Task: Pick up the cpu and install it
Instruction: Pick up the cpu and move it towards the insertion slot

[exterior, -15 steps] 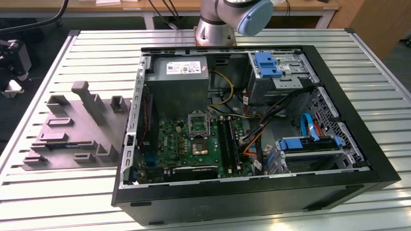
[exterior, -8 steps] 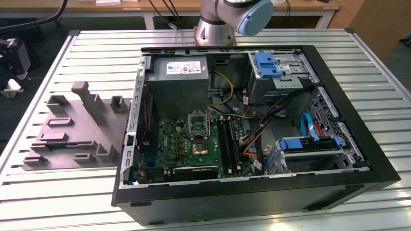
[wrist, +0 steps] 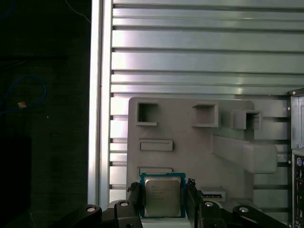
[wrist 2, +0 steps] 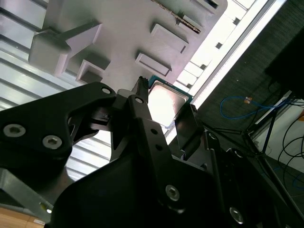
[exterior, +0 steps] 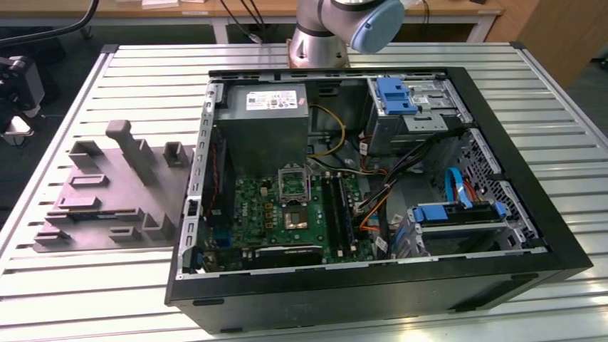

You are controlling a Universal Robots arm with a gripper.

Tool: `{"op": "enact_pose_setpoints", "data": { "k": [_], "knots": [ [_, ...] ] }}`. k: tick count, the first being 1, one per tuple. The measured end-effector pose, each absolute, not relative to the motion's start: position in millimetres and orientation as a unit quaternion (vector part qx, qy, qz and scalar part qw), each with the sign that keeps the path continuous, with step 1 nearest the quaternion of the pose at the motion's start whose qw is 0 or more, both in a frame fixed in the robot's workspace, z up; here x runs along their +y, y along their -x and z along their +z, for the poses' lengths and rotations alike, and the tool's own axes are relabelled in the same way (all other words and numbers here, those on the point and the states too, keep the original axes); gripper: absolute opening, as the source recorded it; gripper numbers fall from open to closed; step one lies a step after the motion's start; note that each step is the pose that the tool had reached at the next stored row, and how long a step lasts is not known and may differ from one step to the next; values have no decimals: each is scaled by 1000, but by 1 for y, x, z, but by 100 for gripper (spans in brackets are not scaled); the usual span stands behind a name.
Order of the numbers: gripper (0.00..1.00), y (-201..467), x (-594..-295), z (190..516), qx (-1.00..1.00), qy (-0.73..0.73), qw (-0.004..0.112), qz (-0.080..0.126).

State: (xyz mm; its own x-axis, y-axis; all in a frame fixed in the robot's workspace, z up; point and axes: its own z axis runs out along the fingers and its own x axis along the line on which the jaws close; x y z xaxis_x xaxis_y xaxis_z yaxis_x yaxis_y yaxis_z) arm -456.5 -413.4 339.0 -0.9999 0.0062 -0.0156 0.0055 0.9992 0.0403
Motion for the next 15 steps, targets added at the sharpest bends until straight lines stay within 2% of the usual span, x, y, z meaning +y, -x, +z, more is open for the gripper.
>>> {"op": "enact_pose_setpoints", "data": {
  "k": [15],
  "knots": [
    [47, 456, -413, 342, 1000, -3, 8, 20]
  ]
}}
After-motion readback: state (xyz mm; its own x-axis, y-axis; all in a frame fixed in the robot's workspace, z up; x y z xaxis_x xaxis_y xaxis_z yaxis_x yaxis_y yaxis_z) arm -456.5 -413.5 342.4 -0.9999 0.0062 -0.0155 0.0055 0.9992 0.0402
